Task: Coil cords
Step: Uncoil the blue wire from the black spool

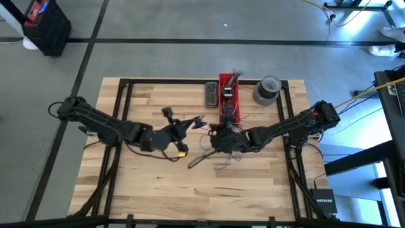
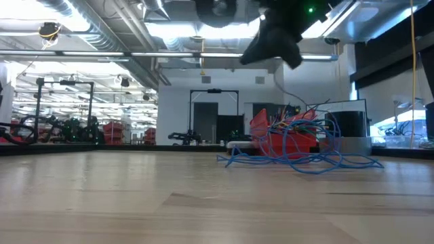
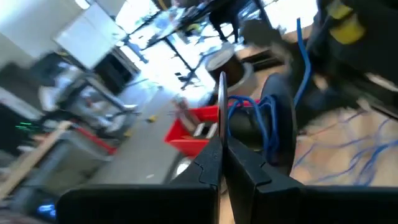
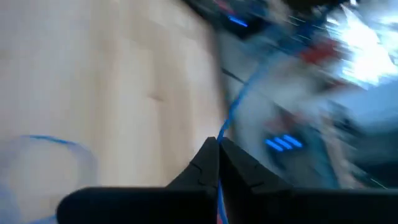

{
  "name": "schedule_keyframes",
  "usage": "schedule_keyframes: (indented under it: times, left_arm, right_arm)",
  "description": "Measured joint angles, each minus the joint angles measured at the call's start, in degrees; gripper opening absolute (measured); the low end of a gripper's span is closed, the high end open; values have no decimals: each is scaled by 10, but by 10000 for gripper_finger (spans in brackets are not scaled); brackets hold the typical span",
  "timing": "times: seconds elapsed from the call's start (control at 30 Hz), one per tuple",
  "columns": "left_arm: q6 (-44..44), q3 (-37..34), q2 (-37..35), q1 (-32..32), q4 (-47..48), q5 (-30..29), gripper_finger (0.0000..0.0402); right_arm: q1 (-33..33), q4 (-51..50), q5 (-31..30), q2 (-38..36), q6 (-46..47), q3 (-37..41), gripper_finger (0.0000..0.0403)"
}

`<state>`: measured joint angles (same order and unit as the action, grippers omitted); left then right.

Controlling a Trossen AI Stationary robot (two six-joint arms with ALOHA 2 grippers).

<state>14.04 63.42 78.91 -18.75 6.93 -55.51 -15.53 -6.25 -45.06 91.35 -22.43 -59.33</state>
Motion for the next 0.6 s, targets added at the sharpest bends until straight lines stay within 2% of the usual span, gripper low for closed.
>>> schedule_keyframes:
  times: [0.07,0.17,0.33,0.4,0.47,0.53,0.6]
  left_arm:
    - [12,0,-6,-19,25,-43,5]
    - [-1,0,-12,-37,72,-64,5]
    - [-62,0,-14,-41,163,-65,5]
    - [-77,0,-13,-31,189,-64,5]
    - [-87,0,-13,-15,192,-65,5]
    - [-95,0,-13,3,190,-65,5]
    - [-98,0,-12,23,167,-65,5]
  right_arm:
    - [-2,-5,-95,0,5,0,6]
    - [-8,-14,-182,-8,3,1,5]
    - [-23,-7,-217,-49,32,1,7]
    - [-36,8,-201,-65,42,1,7]
    - [-49,34,-152,-75,40,1,7]
    - [-60,68,-72,-77,29,0,5]
    - [-63,96,32,-76,20,0,5]
